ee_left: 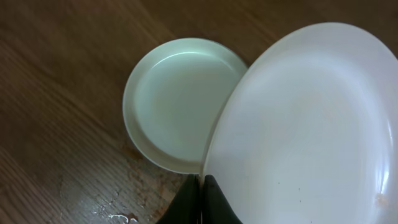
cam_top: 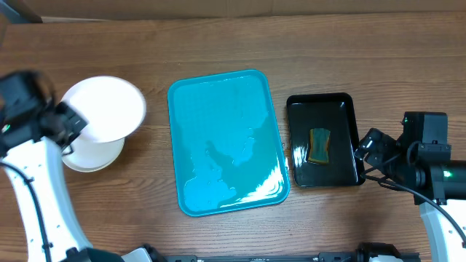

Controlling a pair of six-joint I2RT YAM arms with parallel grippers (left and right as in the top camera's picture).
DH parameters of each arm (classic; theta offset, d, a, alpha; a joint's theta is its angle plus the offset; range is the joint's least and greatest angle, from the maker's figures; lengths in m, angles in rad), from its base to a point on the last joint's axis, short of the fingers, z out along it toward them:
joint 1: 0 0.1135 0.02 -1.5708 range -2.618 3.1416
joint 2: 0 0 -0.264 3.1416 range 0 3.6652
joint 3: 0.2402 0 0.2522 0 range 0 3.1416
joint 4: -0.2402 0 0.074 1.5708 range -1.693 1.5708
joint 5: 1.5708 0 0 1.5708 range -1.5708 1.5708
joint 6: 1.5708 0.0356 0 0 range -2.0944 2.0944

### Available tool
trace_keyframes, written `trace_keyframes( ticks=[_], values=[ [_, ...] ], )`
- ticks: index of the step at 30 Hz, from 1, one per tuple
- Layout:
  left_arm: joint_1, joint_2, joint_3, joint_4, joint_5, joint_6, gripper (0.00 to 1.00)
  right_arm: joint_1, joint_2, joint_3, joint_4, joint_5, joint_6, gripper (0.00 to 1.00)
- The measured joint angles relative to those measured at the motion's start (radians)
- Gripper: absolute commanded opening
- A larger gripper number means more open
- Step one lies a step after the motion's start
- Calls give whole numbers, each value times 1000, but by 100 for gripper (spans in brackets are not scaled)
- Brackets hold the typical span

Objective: Clean dirty plates on tray and stack at the side

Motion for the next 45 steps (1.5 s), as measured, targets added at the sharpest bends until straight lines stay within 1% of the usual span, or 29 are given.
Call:
trace_keyframes(
  ticks=[3, 5, 9, 13, 15, 16, 17, 18, 19, 21, 24, 27, 29, 32, 34, 36, 39, 41, 42, 43, 45],
  values=[
    [123, 9, -116, 87, 54, 19, 4, 0, 0, 0, 0, 0, 0, 94],
    [181, 21, -183, 134, 77, 27, 4, 0, 0, 0, 0, 0, 0, 94],
    [253, 37, -265, 223, 107, 29, 4, 0, 0, 0, -2, 0, 0, 94],
    [301, 42, -289, 282, 117, 28, 6, 0, 0, 0, -6, 0, 0, 94],
    [302, 56, -289, 307, 120, 28, 19, 0, 0, 0, -6, -1, 0, 94],
    [302, 64, -289, 310, 122, 24, 34, 0, 0, 0, -5, -1, 0, 94],
    [301, 75, -289, 310, 125, 23, 53, 0, 0, 0, -6, 0, 0, 94],
    [301, 84, -289, 311, 128, 24, 62, 0, 0, 0, -7, -1, 0, 94],
    [301, 93, -289, 311, 130, 26, 67, 0, 0, 0, -6, -1, 0, 94],
    [302, 104, -289, 310, 140, 23, 73, 0, 0, 0, -6, -1, 0, 94],
    [302, 105, -289, 295, 183, 23, 75, 0, 0, 0, -6, -1, 0, 94],
    [299, 102, -283, 262, 274, 41, 75, 0, 0, 0, -6, -2, 1, 86],
    [285, 88, -264, 222, 343, 76, 75, 0, 0, 0, 6, -24, -24, 84],
    [217, 36, -194, 119, 427, 157, 74, 2, -10, 0, 69, -124, -111, 90],
    [143, -23, -137, 32, 463, 222, 73, 8, -34, 2, 93, -192, -155, 93],
    [61, -98, -96, -35, 492, 291, 74, 19, -77, 17, 93, -240, -183, 99],
    [-40, -216, -74, -102, 518, 352, 77, 27, -153, 63, 85, -282, -203, 100],
    [-108, -303, -72, -141, 526, 376, 82, 27, -203, 89, 76, -303, -210, 100],
    [-137, -338, -72, -154, 529, 383, 95, 27, -229, 98, 73, -312, -211, 100],
    [-165, -374, -71, -167, 531, 392, 100, 27, -251, 102, 69, -320, -212, 100],
    [-216, -452, -69, -203, 531, 406, 100, 27, -284, 108, 55, -332, -214, 100]
  ],
)
